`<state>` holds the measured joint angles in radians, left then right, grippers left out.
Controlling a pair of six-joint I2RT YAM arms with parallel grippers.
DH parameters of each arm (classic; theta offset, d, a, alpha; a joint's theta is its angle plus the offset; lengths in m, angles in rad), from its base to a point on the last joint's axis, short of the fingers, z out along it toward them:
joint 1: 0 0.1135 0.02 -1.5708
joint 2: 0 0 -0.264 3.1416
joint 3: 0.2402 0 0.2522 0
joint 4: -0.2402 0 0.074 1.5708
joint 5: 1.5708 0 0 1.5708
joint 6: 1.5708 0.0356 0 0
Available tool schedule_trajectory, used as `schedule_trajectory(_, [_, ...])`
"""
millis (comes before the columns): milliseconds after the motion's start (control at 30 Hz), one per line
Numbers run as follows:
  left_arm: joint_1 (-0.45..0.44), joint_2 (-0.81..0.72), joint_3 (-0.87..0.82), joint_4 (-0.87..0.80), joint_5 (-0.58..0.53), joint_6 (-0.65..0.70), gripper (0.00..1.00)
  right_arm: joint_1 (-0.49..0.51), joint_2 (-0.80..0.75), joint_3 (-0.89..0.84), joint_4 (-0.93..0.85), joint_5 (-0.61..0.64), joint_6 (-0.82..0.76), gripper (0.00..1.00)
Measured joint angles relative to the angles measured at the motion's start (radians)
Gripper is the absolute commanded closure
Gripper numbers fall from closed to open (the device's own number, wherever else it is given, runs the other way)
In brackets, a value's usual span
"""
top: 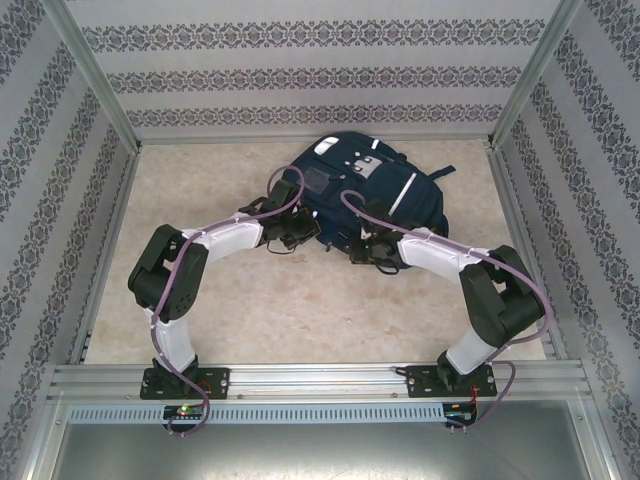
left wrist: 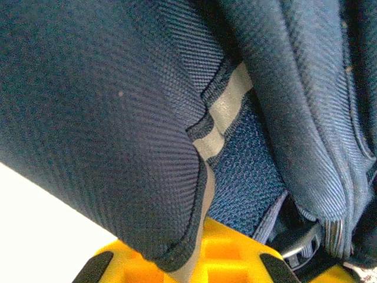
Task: Pack the student bag
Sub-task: Rotate the student bag at the top-center of the table.
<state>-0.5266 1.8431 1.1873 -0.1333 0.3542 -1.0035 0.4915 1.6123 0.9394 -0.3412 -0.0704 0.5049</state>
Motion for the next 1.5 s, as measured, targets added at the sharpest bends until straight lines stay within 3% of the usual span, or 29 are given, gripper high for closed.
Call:
schedule_trajectory(267, [-0.038, -0.032, -0.015, 0.0, -0.003, 0.0, 1.0, -0.076, -0.021, 0.023, -0.046, 0.007, -0.042, 0.81])
schedule_trajectory(567, [-0.056, -0.032, -0.014, 0.0, -0.019, -0.001, 1.0, -0.084, -0.024, 0.033, -0.067, -0.002, -0.034, 0.72])
schedule_trajectory(700, [-0.057, -0.021, -0.006, -0.002, -0.018, -0.011, 1.0, -0.086, -0.096, -0.007, -0.05, -0.009, 0.004, 0.67])
schedule_trajectory(933, [-0.075, 0.031, 0.035, -0.021, -0.003, -0.023, 1.0, -0.143, -0.333, -0.176, 0.056, -0.067, 0.169, 0.62])
schedule_trajectory(1200, [-0.084, 0.061, 0.044, -0.005, 0.02, -0.057, 1.0, -0.223, -0.524, -0.392, 0.183, -0.139, 0.436, 0.68])
schedule_trajectory(1367, [-0.085, 0.064, 0.044, 0.006, 0.033, -0.067, 1.0, -0.293, -0.541, -0.493, 0.306, -0.209, 0.602, 0.71])
schedule_trajectory(1500, [-0.087, 0.066, 0.044, 0.012, 0.034, -0.072, 1.0, -0.307, -0.465, -0.512, 0.394, -0.267, 0.681, 0.71])
